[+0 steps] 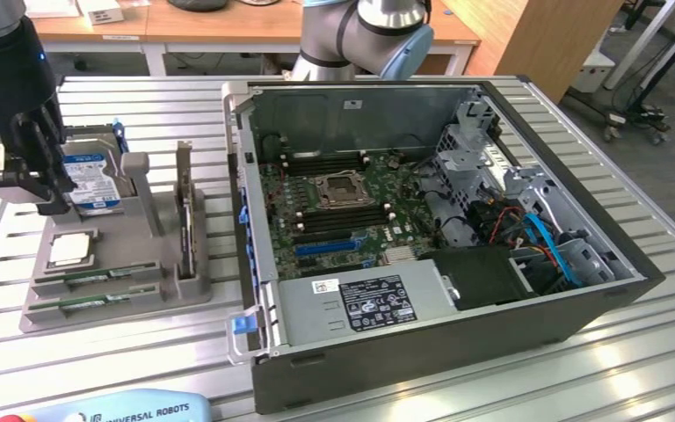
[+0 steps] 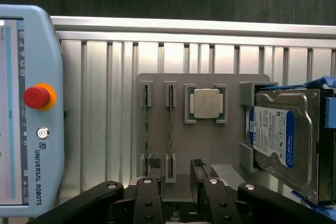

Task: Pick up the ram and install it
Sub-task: 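Pick up the ram and move it above insertion slot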

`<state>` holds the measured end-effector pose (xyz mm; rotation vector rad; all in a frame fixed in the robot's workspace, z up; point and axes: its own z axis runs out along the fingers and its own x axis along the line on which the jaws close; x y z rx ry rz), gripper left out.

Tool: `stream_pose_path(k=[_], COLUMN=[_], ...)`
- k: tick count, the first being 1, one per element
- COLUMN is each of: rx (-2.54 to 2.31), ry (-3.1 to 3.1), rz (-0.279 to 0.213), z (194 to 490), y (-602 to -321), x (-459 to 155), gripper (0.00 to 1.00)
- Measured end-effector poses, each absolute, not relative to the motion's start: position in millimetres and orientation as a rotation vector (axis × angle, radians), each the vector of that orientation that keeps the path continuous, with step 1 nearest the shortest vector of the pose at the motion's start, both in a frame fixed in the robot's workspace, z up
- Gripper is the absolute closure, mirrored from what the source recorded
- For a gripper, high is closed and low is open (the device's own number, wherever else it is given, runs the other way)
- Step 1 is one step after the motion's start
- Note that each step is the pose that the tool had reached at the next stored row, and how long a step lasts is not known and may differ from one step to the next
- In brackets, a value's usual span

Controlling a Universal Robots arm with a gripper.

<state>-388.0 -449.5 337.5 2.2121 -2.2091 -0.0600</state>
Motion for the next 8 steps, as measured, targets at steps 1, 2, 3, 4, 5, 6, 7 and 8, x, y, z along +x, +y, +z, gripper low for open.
stream_pose_path(k=[1, 2, 3, 4, 5, 6, 7, 8], rx=[2.212, 2.212, 2.212, 2.212, 2.212, 2.212, 2.212, 2.212], ry=[-2.209, -2.209, -2.209, -2.209, -2.209, -2.209, -2.209, -2.209], rz=[-0.06, -0.06, -0.06, -0.06, -0.06, -0.06, -0.06, -0.06], z=[337.5, 337.2, 336.1, 334.9, 333.6, 332.4, 331.2, 330.3], y=[-449.5, -449.5, -449.5, -449.5, -449.5, -449.5, -449.5, -449.5], x=[-388.0, -388.0, -388.1, -388.1, -388.0, -388.0, -388.0, -388.0], gripper=[0.65, 0.65, 0.65, 0.65, 0.65, 0.65, 0.65, 0.65])
